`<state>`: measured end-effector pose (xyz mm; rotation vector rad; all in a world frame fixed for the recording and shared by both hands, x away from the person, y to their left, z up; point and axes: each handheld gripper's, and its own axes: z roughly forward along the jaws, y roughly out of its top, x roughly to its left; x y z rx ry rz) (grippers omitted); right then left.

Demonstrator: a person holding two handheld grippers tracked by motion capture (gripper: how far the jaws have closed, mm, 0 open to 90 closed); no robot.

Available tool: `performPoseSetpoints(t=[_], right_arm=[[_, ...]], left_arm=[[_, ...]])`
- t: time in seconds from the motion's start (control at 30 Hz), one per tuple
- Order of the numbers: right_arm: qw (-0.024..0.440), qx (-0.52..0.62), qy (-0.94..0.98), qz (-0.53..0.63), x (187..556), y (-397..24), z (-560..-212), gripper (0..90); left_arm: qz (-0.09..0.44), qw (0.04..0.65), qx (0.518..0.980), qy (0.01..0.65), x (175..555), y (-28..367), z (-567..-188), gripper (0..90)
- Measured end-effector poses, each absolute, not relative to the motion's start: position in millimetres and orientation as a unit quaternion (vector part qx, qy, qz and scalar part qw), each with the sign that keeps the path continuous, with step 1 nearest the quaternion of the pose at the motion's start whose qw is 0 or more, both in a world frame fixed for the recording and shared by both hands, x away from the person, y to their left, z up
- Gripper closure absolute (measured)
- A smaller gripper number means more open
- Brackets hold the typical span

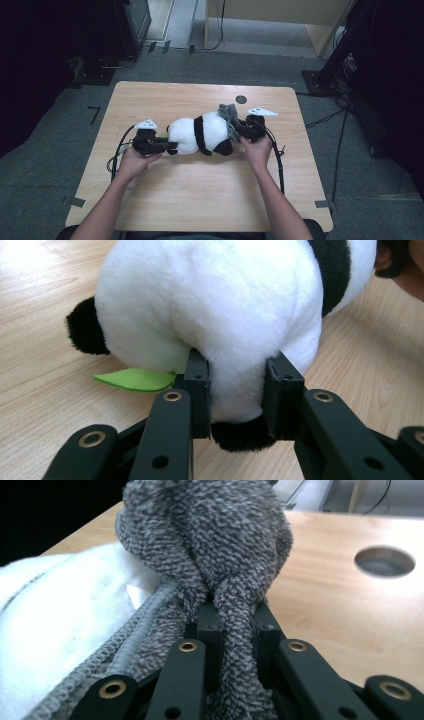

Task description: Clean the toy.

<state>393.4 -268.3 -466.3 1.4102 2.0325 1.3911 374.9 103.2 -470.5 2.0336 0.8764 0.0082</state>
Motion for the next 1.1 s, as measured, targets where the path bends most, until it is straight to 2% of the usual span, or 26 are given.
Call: performPoseSetpoints(t=[0.07,0.23,0.57,0.9,1.1], right_arm=[[0.151,0.500,0.711,0.471,391,-266,-471,81.1],[0.115,0.531,0.708,0.451,390,-266,-492,81.2],[0.108,0.533,0.730,0.415,392,-269,-498,80.9],[0.189,0.544,0.688,0.441,379,-313,-455,80.6],[0.215,0.524,0.681,0.464,375,-316,-428,80.6]], left_arm=[[0.005,0.445,0.822,0.354,375,103,-470,69.3],[0.003,0.445,0.820,0.359,376,103,-470,69.2],[0.013,0.446,0.824,0.349,382,102,-470,68.8],[0.012,0.448,0.826,0.342,384,97,-468,68.2],[0.015,0.448,0.828,0.338,382,94,-468,68.2]])
